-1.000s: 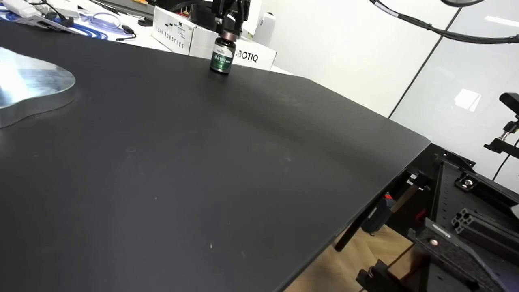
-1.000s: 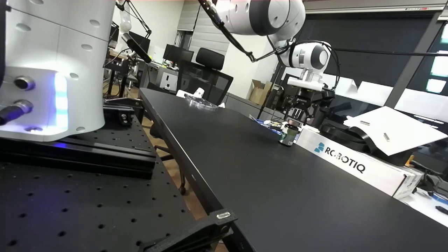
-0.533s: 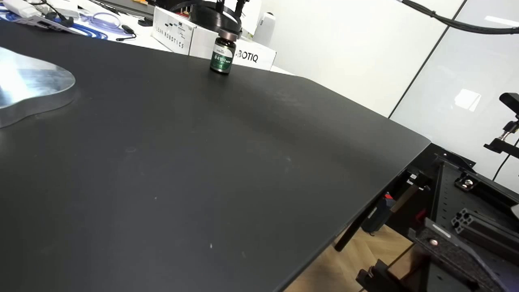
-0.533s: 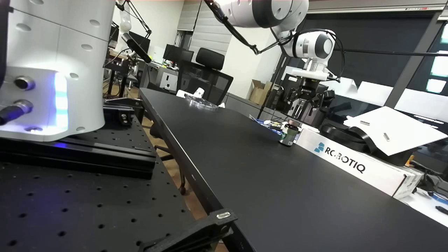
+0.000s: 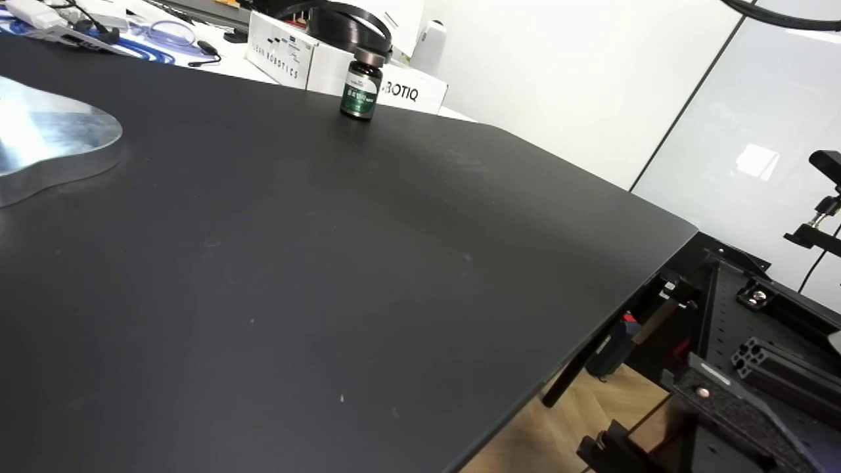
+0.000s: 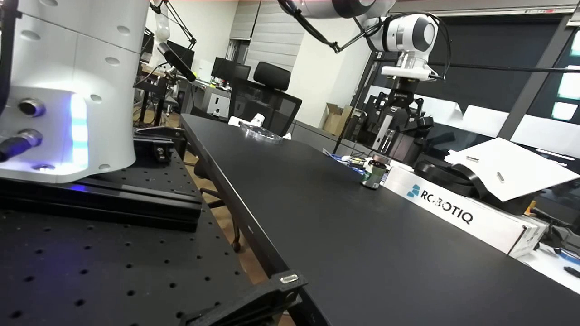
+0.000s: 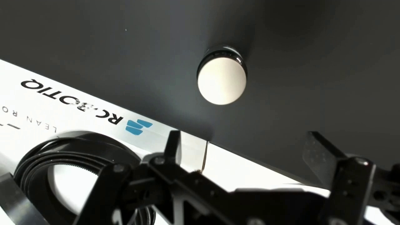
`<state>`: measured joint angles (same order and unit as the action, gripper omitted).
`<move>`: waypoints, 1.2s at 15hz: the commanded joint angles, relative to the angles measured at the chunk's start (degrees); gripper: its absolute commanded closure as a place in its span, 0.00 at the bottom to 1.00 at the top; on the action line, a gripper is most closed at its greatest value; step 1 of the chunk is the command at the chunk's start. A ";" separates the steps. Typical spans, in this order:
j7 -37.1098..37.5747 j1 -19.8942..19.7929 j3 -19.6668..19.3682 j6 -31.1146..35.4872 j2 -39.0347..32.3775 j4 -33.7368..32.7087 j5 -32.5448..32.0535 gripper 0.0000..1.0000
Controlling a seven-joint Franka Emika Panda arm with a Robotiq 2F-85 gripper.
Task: Remove the bottle from the top of the silver object and move it to the right side of the table
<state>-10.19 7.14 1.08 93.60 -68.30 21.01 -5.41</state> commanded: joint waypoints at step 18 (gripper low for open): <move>-0.22 6.40 -1.15 -13.20 11.41 1.52 -0.59 0.00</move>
<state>-10.44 13.55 -0.06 79.87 -57.75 21.09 -6.03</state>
